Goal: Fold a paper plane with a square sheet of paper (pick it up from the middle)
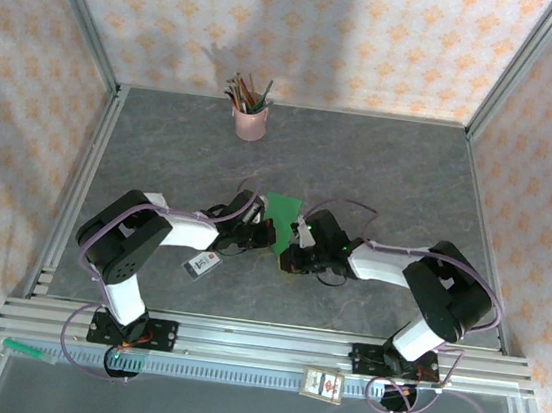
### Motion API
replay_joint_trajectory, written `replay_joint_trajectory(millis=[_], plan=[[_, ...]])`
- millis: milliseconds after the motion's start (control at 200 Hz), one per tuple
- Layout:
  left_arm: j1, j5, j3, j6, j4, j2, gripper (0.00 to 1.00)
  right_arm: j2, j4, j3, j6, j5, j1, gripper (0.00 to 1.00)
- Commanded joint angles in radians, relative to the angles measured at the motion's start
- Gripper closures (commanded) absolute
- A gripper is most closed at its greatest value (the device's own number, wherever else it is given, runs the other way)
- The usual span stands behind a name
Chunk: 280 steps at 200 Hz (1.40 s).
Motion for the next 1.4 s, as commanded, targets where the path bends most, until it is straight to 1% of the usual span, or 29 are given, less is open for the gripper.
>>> replay_joint_trajectory(millis=[0, 245, 500, 711, 911, 1116, 1396], plan=[[0.007, -0.108, -0.037, 0.029, -0.193, 0.059, 1.00, -0.004, 0.030, 0.048, 0.024, -0.017, -0.007, 1.00], [0.007, -0.108, -0.037, 0.030, -0.192, 0.059, 1.00, 0.091, 0.055, 0.117, 0.024, -0.006, -0.017, 1.00], [0.007, -0.103, -0.031, 0.034, -0.192, 0.066, 1.00, 0.154, 0.074, 0.131, 0.012, 0.006, -0.029, 1.00], [0.007, -0.102, -0.028, 0.032, -0.195, 0.059, 1.00, 0.157, 0.009, 0.081, -0.014, 0.056, -0.030, 1.00], [0.007, -0.096, -0.010, 0.033, -0.201, 0.040, 1.00, 0.161, -0.020, 0.039, 0.000, 0.074, -0.045, 1.00], [0.007, -0.069, 0.019, 0.032, -0.199, 0.024, 1.00, 0.189, 0.014, 0.001, 0.077, -0.005, -0.084, 1.00], [0.007, -0.030, 0.066, 0.025, -0.201, 0.006, 1.00, 0.206, -0.007, -0.023, 0.080, 0.014, -0.084, 1.00]])
